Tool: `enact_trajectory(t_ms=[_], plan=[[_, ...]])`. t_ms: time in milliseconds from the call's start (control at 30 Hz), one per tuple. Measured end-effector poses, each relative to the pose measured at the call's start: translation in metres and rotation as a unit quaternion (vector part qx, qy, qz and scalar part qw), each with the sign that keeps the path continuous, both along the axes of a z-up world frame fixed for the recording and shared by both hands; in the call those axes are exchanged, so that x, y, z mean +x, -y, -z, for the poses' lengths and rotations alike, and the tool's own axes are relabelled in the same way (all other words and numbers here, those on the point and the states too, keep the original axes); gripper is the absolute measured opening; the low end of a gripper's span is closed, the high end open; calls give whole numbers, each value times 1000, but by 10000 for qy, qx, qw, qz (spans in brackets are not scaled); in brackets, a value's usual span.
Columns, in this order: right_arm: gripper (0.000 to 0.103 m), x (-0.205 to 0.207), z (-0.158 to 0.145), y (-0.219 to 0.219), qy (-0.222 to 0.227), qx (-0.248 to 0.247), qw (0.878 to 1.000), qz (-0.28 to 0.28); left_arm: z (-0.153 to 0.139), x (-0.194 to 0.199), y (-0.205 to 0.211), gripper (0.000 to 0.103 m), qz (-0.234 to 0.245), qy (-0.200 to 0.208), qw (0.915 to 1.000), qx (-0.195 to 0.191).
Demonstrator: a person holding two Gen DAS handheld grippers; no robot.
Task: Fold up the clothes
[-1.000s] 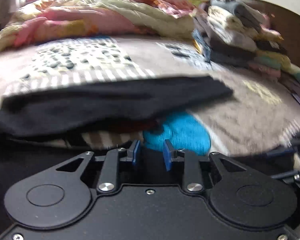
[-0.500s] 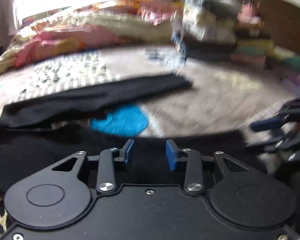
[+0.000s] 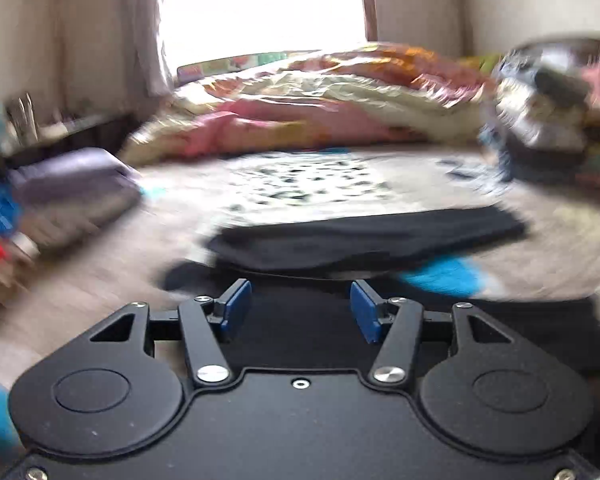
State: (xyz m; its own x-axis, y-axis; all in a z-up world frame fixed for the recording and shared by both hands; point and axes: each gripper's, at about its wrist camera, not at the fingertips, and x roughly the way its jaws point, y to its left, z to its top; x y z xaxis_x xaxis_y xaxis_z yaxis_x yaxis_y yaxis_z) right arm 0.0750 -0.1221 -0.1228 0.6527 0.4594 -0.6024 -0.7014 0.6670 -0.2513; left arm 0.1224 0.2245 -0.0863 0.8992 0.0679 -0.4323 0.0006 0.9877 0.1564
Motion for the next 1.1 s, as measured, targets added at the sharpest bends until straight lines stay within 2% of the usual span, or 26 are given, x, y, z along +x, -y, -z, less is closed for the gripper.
enact_trajectory(t_ms=[67, 133, 167, 233, 300, 333, 400, 433, 500, 600, 700, 800, 867, 933, 967, 1000, 1100], plan=[[46, -6, 0, -7, 145, -158, 9996, -157, -8, 1, -15, 55, 42, -64, 9979, 649], [46, -12, 2, -14, 247, -277, 9989, -278, -13, 2, -26, 55, 140, -152, 9914, 1296], [46, -15, 4, -16, 288, -337, 9985, -324, -10, 3, -30, 55, 233, -195, 9861, 1632], [46, -19, 11, -20, 353, -517, 9973, -373, 4, 3, -33, 55, 472, -332, 9690, 2402], [45, -23, 14, -23, 434, -671, 9960, -409, 25, 2, -36, 55, 762, -438, 9437, 3189], [45, -25, 16, -25, 469, -736, 9953, -427, 38, 1, -38, 55, 898, -484, 9275, 3596], [45, -28, 19, -28, 589, -905, 9930, -472, 65, -6, -41, 55, 1191, -530, 8891, 4388], [43, -30, 21, -30, 651, -994, 9917, -498, 76, -7, -42, 55, 1323, -544, 8741, 4643], [39, -31, 26, -32, 725, -1146, 9891, -569, 90, -9, -50, 55, 1472, -554, 8573, 4903], [36, -32, 35, -37, 809, -1371, 9851, -656, 102, -7, -56, 52, 1616, -484, 8484, 5017], [35, -32, 46, -40, 901, -1620, 9801, -704, 108, -2, -56, 49, 1884, -421, 8304, 5226], [34, -33, 52, -41, 991, -1738, 9771, -719, 109, 6, -60, 47, 2118, -310, 8179, 5340], [34, -33, 54, -42, 1045, -1756, 9762, -730, 112, 12, -62, 39, 2278, -273, 8046, 5477], [31, -31, 55, -40, 1033, -1703, 9772, -736, 118, 16, -61, 24, 2444, -272, 7852, 5683], [30, -30, 54, -39, 1013, -1653, 9784, -723, 121, 17, -60, 20, 2515, -276, 7752, 5788], [29, -29, 54, -37, 994, -1603, 9795, -709, 123, 18, -59, 18, 2534, -270, 7697, 5854], [26, -28, 55, -35, 1037, -1541, 9802, -687, 125, 19, -61, 17, 2527, -134, 7676, 5888]])
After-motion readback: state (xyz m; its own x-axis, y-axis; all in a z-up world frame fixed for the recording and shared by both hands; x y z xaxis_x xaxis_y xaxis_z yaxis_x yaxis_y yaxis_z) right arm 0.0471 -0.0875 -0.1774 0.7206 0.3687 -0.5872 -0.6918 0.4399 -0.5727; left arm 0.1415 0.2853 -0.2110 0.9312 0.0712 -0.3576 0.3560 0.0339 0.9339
